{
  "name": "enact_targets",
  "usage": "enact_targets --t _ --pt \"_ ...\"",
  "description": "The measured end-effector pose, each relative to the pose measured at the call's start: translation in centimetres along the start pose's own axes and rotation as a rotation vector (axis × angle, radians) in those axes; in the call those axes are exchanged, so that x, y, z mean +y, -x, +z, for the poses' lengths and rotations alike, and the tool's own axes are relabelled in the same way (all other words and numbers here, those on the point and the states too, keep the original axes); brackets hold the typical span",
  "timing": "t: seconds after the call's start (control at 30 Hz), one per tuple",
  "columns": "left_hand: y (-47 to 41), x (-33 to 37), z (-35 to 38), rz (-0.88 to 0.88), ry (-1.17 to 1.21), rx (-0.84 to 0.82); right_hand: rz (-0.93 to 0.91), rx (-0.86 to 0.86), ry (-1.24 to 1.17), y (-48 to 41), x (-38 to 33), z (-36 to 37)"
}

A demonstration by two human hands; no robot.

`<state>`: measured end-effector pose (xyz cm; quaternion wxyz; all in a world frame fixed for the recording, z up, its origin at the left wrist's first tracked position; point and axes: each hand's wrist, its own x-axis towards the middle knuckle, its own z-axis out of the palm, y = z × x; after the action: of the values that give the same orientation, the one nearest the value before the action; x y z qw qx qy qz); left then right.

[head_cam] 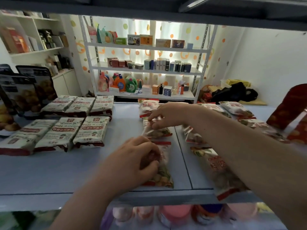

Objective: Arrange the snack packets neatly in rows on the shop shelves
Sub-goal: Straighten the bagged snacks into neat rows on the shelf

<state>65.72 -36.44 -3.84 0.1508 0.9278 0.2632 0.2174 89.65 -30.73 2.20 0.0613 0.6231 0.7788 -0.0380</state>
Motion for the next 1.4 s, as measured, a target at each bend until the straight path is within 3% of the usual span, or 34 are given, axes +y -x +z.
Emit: enact_targets --t 0.47,0.73,0.93,1.17,1.4 --pt "1.1 -1.4 1.1 0.129 0.129 -0.02 0.139 0.141 -0.053 2.5 -2.2 0.3" --pt "1.0 -1.8 1.7 0.131 0.124 -0.024 0.339 0.296 -0.132 16.3 -4.0 1.5" --pt "0.8 -1.1 1.6 0.161 0.152 -0.033 0.437 0.175 -0.27 22.0 -4.5 6.4" --pt "0.8 -1.2 1.7 0.122 0.194 -0.001 0.379 0.299 -0.292 21.3 -5.4 8.8" --pt "0.8 -0.5 1.6 0.102 0.187 -0.01 0.367 0.3 -0.267 20.8 -5.7 8.6"
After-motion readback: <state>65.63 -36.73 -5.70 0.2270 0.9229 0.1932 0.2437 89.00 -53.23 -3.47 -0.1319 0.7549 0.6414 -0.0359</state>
